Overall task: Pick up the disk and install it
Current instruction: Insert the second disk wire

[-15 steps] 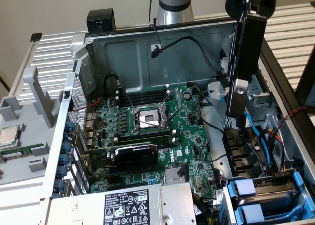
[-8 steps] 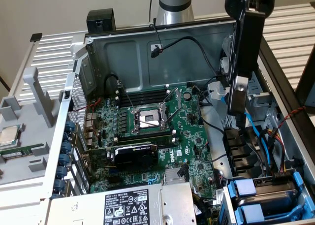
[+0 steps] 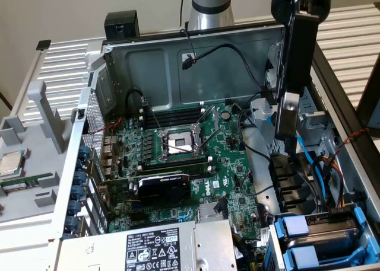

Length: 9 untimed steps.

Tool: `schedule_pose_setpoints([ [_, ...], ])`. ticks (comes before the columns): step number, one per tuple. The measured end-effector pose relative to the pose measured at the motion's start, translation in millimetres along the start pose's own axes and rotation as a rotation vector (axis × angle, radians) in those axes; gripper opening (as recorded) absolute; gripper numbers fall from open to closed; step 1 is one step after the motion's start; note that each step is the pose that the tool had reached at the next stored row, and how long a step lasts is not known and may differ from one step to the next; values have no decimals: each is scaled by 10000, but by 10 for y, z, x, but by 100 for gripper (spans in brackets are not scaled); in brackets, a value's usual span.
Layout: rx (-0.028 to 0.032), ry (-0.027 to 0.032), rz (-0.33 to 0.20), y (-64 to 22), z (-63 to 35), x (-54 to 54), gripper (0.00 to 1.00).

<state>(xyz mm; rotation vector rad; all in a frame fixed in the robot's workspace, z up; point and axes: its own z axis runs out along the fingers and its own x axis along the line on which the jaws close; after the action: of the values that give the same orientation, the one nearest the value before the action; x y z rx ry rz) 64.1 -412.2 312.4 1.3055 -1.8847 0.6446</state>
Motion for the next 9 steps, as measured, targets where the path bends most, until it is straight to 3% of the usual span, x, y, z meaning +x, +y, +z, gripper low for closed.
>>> schedule_pose_setpoints([
  [9,16,-6,29,0,9,-11,37],
])
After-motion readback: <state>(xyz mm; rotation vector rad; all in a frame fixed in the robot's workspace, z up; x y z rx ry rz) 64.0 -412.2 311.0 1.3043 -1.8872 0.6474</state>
